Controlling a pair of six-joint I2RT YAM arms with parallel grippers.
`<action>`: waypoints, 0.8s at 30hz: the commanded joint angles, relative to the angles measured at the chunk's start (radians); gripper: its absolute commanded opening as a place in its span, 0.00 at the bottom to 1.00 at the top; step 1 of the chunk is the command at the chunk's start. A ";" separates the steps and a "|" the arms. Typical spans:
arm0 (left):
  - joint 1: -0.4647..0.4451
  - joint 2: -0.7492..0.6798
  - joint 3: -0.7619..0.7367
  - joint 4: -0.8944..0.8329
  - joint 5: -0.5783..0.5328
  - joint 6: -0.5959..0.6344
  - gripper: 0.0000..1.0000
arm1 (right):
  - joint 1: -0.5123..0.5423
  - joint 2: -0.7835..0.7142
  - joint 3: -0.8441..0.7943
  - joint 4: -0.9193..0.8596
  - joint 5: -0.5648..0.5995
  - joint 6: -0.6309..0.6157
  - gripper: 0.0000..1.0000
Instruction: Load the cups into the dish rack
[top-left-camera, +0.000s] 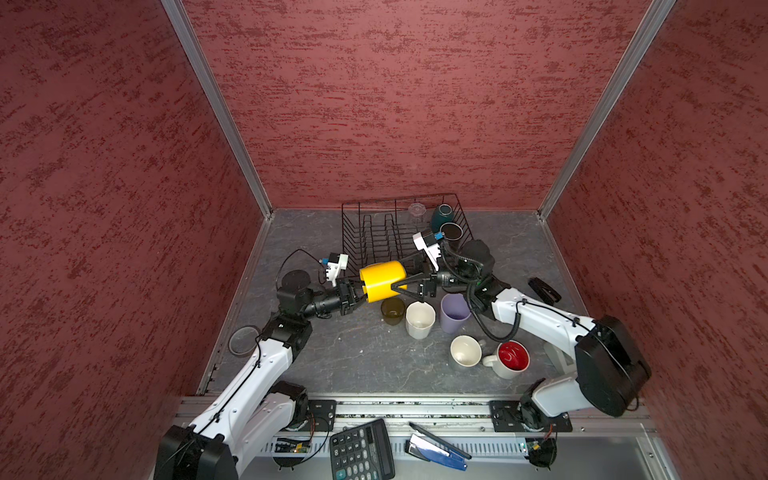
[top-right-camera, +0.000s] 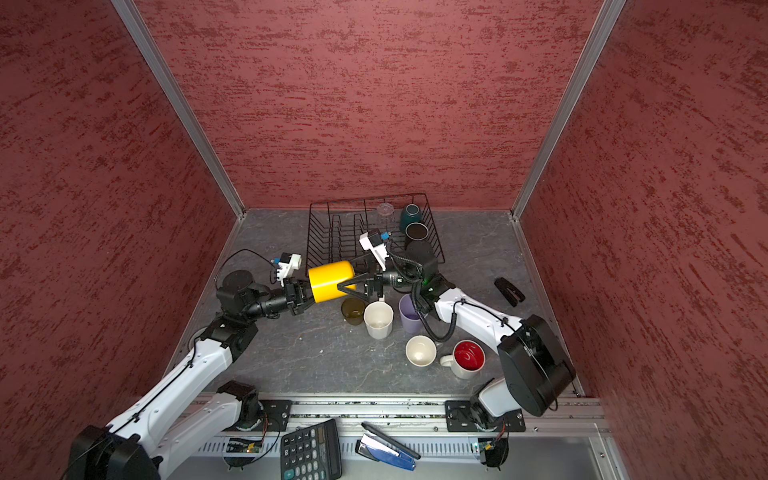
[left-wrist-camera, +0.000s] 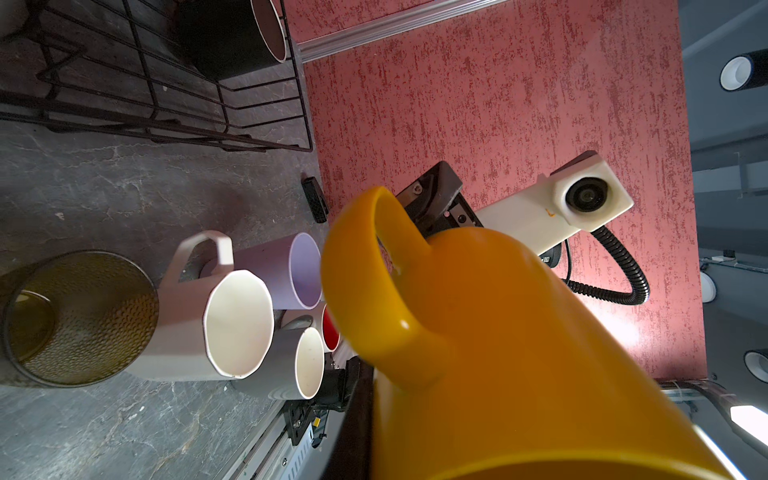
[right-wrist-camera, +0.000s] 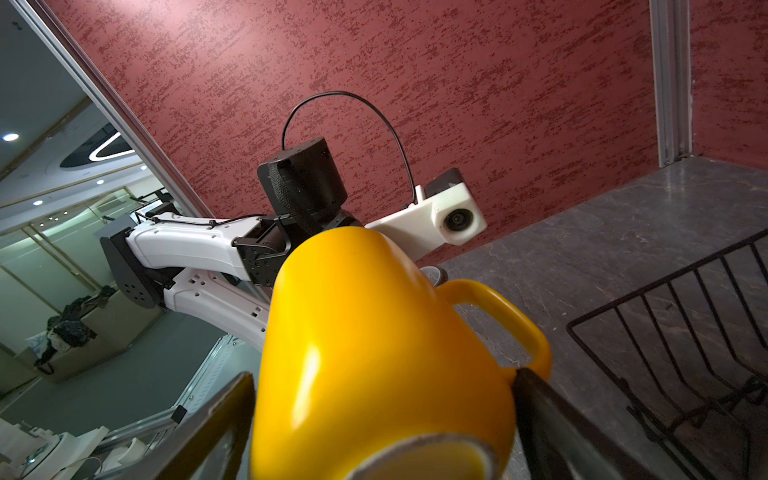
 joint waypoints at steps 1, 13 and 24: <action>-0.001 -0.016 0.015 0.097 0.023 0.005 0.00 | 0.036 0.023 0.041 -0.028 -0.013 -0.011 0.95; -0.001 -0.056 0.055 -0.006 0.010 0.142 0.00 | 0.056 0.058 0.145 -0.259 0.086 -0.031 0.97; -0.002 -0.135 0.112 -0.146 -0.099 0.531 0.00 | 0.051 -0.063 0.171 -0.546 0.163 -0.028 0.99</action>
